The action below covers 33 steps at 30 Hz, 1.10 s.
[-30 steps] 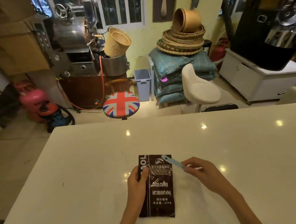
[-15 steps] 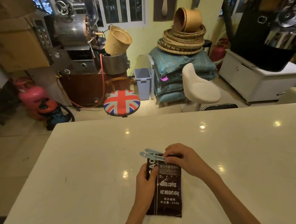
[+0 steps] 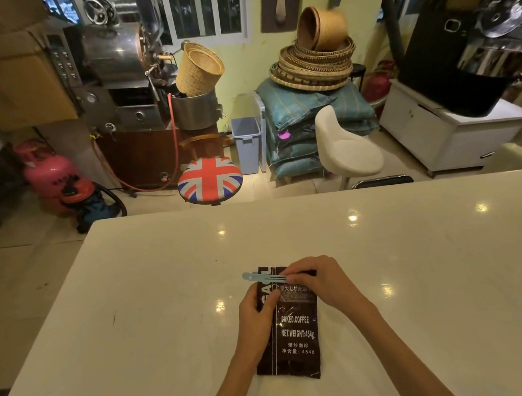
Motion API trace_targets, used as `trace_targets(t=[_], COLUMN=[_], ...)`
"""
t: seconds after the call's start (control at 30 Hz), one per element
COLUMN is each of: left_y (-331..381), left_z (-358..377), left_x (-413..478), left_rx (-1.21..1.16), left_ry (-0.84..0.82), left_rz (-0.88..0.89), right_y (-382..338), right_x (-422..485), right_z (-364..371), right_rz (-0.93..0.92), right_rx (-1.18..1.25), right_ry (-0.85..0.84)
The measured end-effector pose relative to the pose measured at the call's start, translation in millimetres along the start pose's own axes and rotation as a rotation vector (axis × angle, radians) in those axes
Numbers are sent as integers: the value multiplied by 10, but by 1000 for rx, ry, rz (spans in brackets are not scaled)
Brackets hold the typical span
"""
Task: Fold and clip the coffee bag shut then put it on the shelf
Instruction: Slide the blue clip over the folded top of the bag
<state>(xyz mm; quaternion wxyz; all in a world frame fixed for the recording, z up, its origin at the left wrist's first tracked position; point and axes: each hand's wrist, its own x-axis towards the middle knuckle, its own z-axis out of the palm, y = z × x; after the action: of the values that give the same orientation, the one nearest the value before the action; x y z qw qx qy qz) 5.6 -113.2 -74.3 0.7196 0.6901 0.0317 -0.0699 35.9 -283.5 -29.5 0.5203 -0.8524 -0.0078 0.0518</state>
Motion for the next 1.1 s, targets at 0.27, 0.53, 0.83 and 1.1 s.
trace_targets(t=[0.27, 0.53, 0.83, 1.1], left_y=[-10, 18, 100, 88], left_z=[-19, -8, -5, 60], left_x=[42, 37, 89, 46], left_rx=[3, -158, -209, -183], left_ry=[-39, 1, 63, 79], left_rz=[-39, -176, -196, -189], right_y=[6, -40, 105, 152], right_x=[39, 51, -142, -354], right_z=[-28, 105, 320, 590], right_rz=[40, -13, 62, 355], right_rx=[-36, -86, 286, 770], right_ry=[-29, -6, 316, 345])
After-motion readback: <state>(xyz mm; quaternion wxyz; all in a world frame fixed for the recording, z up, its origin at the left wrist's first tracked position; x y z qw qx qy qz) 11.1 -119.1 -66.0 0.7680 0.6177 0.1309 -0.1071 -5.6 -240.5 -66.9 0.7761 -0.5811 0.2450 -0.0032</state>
